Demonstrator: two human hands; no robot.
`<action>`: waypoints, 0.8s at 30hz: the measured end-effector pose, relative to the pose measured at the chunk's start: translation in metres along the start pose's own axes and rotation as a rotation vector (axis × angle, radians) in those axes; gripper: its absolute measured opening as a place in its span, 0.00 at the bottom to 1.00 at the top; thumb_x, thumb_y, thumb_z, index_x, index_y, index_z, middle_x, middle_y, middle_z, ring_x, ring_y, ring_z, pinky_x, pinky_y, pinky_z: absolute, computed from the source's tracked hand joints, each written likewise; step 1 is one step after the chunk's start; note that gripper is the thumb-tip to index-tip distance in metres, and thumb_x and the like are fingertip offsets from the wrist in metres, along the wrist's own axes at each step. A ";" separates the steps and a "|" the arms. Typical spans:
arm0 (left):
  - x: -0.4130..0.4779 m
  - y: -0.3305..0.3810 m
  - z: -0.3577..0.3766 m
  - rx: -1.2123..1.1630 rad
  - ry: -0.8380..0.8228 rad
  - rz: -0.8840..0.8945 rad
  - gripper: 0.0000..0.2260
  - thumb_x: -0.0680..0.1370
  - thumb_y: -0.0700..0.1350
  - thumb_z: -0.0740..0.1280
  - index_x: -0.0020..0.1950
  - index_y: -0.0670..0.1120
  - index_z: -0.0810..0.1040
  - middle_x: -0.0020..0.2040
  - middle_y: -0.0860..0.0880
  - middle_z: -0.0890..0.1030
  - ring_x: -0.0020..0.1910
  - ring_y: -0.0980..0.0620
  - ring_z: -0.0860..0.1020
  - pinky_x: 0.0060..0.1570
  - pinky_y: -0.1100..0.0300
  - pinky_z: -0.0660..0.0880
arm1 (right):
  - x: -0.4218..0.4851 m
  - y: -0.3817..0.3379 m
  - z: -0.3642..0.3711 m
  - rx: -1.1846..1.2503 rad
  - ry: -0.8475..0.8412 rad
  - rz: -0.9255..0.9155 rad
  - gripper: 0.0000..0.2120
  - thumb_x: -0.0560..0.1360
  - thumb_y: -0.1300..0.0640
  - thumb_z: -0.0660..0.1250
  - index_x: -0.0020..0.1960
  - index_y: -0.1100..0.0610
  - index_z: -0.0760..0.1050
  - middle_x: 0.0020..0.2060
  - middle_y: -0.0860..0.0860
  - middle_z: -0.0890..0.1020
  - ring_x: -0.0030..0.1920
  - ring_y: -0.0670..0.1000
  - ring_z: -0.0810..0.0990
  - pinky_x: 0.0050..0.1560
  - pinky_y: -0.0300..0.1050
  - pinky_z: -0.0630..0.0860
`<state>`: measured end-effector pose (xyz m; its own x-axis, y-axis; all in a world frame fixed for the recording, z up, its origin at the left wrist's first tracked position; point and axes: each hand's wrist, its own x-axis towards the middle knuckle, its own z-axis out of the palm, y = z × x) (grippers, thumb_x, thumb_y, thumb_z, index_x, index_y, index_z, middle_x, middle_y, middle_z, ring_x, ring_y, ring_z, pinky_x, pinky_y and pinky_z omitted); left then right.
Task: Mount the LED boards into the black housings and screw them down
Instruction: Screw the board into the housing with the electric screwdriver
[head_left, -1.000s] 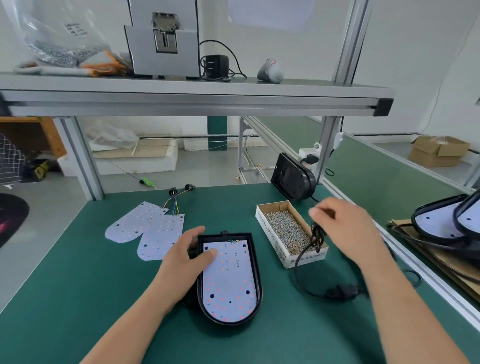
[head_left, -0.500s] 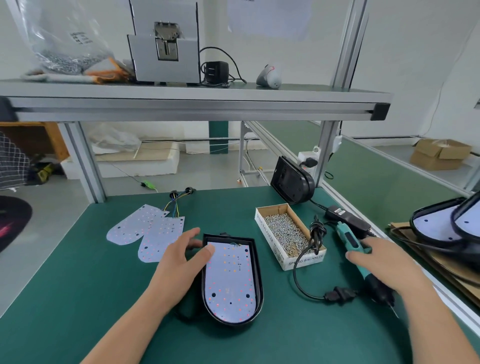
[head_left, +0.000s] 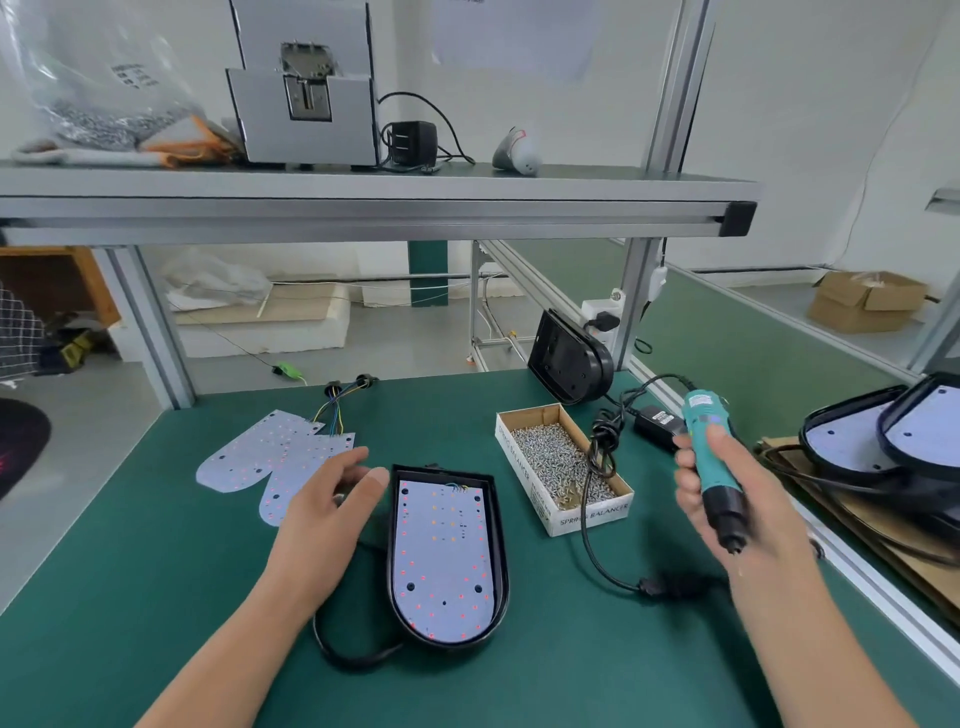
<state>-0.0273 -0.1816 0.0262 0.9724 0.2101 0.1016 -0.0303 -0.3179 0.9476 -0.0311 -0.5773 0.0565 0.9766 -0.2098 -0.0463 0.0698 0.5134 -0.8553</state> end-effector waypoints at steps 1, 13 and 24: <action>0.000 0.002 -0.001 -0.004 0.027 0.016 0.21 0.75 0.63 0.69 0.67 0.59 0.78 0.54 0.69 0.82 0.59 0.63 0.79 0.61 0.59 0.71 | 0.001 0.003 0.004 0.056 -0.006 0.001 0.17 0.81 0.51 0.69 0.62 0.63 0.75 0.40 0.53 0.78 0.32 0.47 0.75 0.30 0.35 0.75; -0.010 0.060 0.033 0.335 -0.078 0.360 0.09 0.81 0.50 0.69 0.62 0.57 0.81 0.53 0.63 0.83 0.58 0.64 0.78 0.56 0.62 0.74 | 0.010 0.017 0.012 0.174 0.149 -0.253 0.19 0.76 0.45 0.73 0.57 0.57 0.75 0.38 0.50 0.74 0.32 0.49 0.70 0.31 0.40 0.69; 0.019 0.100 0.140 0.916 -0.514 0.523 0.12 0.84 0.48 0.61 0.61 0.51 0.83 0.58 0.49 0.85 0.62 0.44 0.77 0.60 0.48 0.77 | 0.013 0.022 0.013 0.109 0.057 -0.252 0.20 0.76 0.47 0.74 0.60 0.56 0.73 0.41 0.54 0.79 0.34 0.52 0.75 0.32 0.43 0.76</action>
<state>0.0204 -0.3393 0.0803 0.8762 -0.4751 0.0813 -0.4802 -0.8457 0.2329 -0.0147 -0.5578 0.0434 0.9130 -0.3870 0.1291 0.3333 0.5250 -0.7831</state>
